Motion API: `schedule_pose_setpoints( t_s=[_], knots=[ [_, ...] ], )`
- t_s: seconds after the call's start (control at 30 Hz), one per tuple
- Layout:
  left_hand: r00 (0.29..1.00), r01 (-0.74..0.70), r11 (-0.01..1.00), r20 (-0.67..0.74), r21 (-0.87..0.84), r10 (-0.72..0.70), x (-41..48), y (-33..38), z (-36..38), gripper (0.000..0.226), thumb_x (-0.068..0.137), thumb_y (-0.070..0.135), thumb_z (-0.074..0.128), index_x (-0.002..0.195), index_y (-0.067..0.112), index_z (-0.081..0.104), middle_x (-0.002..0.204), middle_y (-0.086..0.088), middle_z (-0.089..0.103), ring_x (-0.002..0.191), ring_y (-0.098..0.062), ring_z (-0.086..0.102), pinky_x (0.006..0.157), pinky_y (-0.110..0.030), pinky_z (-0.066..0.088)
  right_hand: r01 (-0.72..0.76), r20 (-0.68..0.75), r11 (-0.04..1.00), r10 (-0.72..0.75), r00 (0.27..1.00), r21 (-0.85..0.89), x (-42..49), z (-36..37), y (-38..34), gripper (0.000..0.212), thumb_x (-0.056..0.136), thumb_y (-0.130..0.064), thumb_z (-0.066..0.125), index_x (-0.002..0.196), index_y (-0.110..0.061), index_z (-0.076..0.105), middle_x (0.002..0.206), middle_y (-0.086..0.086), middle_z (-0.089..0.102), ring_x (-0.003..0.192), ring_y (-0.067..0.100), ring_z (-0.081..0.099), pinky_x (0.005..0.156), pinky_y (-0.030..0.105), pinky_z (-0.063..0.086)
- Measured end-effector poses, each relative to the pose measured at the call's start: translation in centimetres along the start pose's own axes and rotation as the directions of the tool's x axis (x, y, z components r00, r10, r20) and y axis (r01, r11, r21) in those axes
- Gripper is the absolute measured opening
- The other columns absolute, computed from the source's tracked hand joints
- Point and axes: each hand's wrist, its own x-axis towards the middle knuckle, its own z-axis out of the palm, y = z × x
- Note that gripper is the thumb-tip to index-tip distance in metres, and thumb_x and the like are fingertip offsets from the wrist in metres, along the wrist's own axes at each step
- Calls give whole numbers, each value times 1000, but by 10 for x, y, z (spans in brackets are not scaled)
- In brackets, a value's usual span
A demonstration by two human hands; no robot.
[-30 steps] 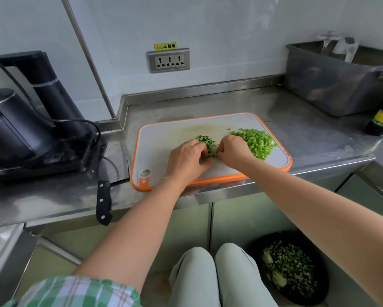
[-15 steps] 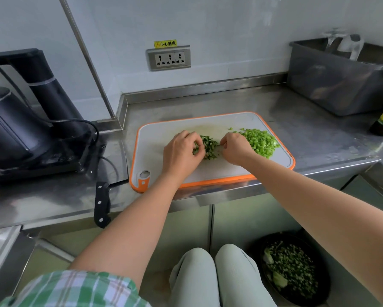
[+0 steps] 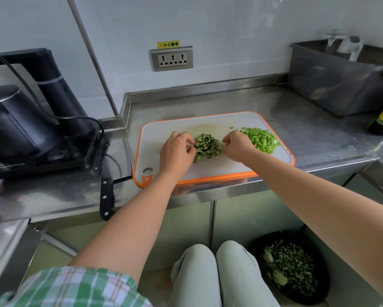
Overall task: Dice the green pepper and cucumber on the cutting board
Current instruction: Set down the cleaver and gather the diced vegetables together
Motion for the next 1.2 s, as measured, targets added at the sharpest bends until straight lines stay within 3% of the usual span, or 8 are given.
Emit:
schedule_pose_setpoints(
  t_s=[0.17, 0.3, 0.4, 0.53, 0.73, 0.93, 1.03, 1.2],
  knots=[
    [981, 190, 971, -79, 147, -180, -11, 2, -14, 16, 83, 31, 60, 92, 19, 65, 93, -2, 64, 86, -28, 60, 64, -30, 41, -25, 88, 989, 12, 996, 147, -7, 4, -11, 39, 91, 0, 46, 129, -3, 56, 124, 18, 58, 104, 29, 58, 79, 29, 47],
    [979, 191, 945, 11, 267, -201, -18, 3, -19, 25, 79, 41, 59, 82, 18, 68, 87, -3, 69, 89, -31, 63, 64, -29, 40, -74, 35, 984, 69, 997, 162, -11, -2, -9, 41, 91, 0, 47, 131, 4, 51, 127, 22, 56, 104, 32, 57, 82, 35, 48],
    [980, 146, 957, 100, 250, -175, -20, 4, -16, 23, 76, 44, 65, 79, 22, 68, 86, -1, 70, 90, -29, 62, 67, -28, 43, -61, 66, 986, 51, 996, 157, -13, 2, -11, 38, 92, -1, 47, 129, 2, 55, 126, 21, 57, 108, 33, 58, 84, 33, 48],
    [985, 86, 973, 128, 214, -115, -12, 8, -6, 14, 84, 33, 64, 92, 23, 71, 98, -3, 71, 98, -29, 61, 70, -31, 44, -59, 75, 965, 41, 996, 257, -11, 6, -14, 42, 88, 1, 48, 128, -8, 55, 122, 14, 57, 101, 26, 57, 82, 34, 50],
    [996, 52, 979, 57, 197, -65, -12, 0, -5, 13, 87, 35, 64, 87, 23, 69, 91, -1, 71, 94, -27, 61, 66, -30, 43, 4, 66, 982, -17, 998, 187, -13, 3, -8, 41, 89, -3, 51, 129, -7, 55, 126, 9, 58, 114, 26, 55, 90, 31, 46],
    [987, -65, 976, -132, 206, 94, -12, 15, -12, 17, 85, 31, 60, 73, 20, 63, 73, 1, 65, 78, -24, 55, 59, -28, 34, 110, -171, 955, -64, 983, 276, -16, -24, 14, 34, 87, 0, 47, 114, -10, 66, 115, 7, 65, 104, 23, 61, 87, 34, 52],
    [965, -230, 955, -82, 189, 249, -4, 32, 1, 3, 76, 20, 65, 78, 20, 67, 80, -1, 65, 84, -28, 55, 68, -33, 41, 137, -251, 975, -90, 964, 173, -16, -32, 34, 33, 85, -2, 49, 110, -12, 68, 116, 9, 64, 102, 28, 61, 83, 35, 51],
    [910, -398, 876, 238, 272, 339, 11, 61, 38, 29, 85, 24, 61, 114, 23, 65, 118, 4, 62, 117, -22, 46, 94, -32, 31, 209, -163, 954, -246, 955, -216, -8, -28, 52, 42, 87, -27, 62, 129, -27, 58, 148, 3, 39, 138, 26, 30, 106, 36, 24]
  ],
)
